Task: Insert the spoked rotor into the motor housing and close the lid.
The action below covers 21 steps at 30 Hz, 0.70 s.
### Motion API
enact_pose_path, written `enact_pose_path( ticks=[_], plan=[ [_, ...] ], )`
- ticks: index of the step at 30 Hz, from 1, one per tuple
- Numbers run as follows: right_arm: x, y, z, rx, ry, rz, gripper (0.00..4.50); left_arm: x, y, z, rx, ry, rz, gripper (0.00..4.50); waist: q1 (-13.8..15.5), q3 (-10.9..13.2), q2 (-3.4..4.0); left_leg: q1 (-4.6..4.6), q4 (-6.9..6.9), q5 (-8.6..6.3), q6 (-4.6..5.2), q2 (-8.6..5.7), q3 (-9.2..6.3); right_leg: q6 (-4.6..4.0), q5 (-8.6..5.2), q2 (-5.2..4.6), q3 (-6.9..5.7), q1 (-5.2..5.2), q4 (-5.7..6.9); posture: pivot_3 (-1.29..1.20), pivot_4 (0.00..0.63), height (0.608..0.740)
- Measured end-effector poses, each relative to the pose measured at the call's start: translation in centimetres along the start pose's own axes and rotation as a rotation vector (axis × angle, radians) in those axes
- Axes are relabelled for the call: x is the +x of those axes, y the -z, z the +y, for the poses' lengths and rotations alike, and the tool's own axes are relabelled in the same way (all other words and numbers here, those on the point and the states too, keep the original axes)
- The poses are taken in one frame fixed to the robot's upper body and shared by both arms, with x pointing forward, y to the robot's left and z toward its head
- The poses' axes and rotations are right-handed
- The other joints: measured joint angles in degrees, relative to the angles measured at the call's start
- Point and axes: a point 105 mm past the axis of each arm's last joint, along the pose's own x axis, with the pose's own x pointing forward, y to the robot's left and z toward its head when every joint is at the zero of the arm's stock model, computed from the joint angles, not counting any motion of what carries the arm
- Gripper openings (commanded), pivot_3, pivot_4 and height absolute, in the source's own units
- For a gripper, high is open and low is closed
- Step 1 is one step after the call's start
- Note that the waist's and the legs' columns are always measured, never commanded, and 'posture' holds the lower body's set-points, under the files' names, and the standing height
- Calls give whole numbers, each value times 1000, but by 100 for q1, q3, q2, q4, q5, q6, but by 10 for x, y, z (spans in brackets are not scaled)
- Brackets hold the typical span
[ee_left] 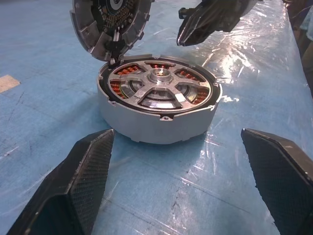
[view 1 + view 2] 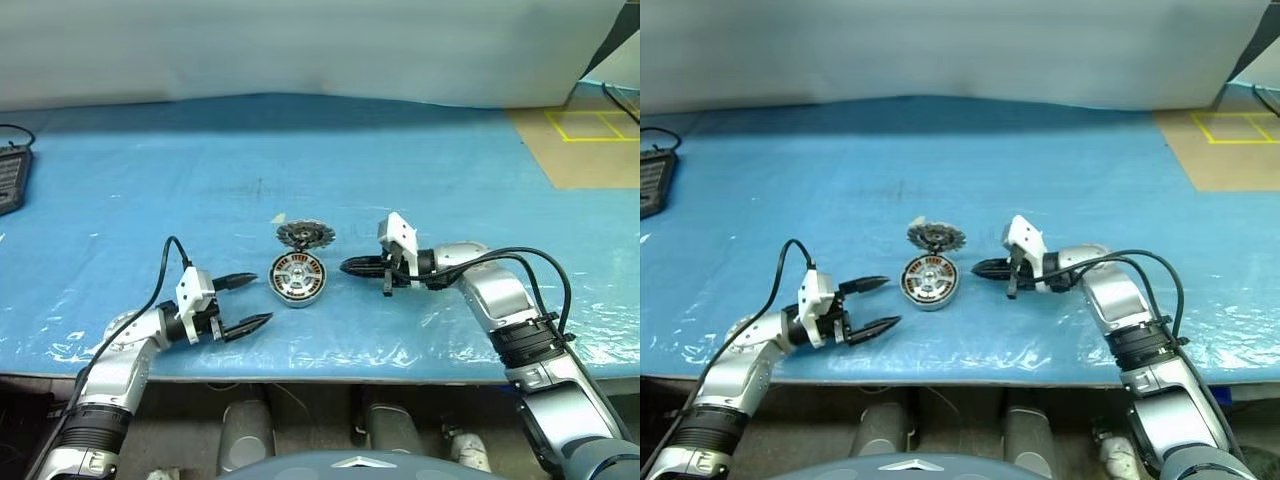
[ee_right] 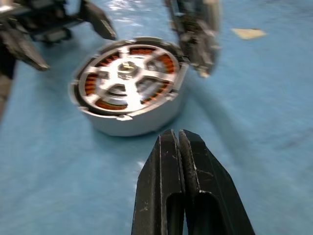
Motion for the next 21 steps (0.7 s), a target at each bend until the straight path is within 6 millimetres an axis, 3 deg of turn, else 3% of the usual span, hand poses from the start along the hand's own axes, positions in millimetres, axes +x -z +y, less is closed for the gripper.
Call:
enact_pose_path(
  ticks=[4, 9, 12, 15, 18, 21],
  plan=[
    [0, -2, -43, -9, 201, 9, 55, 0, 0, 2, -2, -2, -2, 4363, -35, 0, 0, 1, 3, 0, 0, -3, 0, 5, -3, 0, 4, -3, 7, 0, 150, 740],
    [14, -46, -59, -84, 215, -104, 55, 0, 1, 3, -7, -6, -3, 4363, -119, 0, 0, -6, 3, 0, 0, 1, 1, -11, 6, 1, 0, -6, 6, 0, 150, 740],
    [26, -72, -52, -114, 148, -171, 55, 0, 1, 2, -11, -10, -5, 4363, -116, 0, 0, -8, 2, -3, -4, 7, 1, -23, -1, 1, -10, -6, 5, 0, 150, 740],
    [39, -84, -35, -92, 48, -227, 55, -1, 4, 0, -20, -19, -2, 4363, -108, 0, 0, -11, 3, -4, -6, 14, 1, -27, -4, 2, -18, -6, 5, 0, 150, 740],
    [44, -89, -16, -85, -43, -250, 55, -3, 6, -2, -25, -28, 0, 4363, -98, 0, 0, -10, 3, -4, -7, 21, 1, -28, -4, 4, -23, -3, 5, 0, 150, 740],
    [48, -81, 4, -78, -118, -236, 55, -3, 6, -2, -27, -35, 1, 4363, -72, 0, 0, -8, 4, -4, -7, 23, 1, -28, -4, 4, -25, 0, 6, 0, 150, 740]
  ],
)
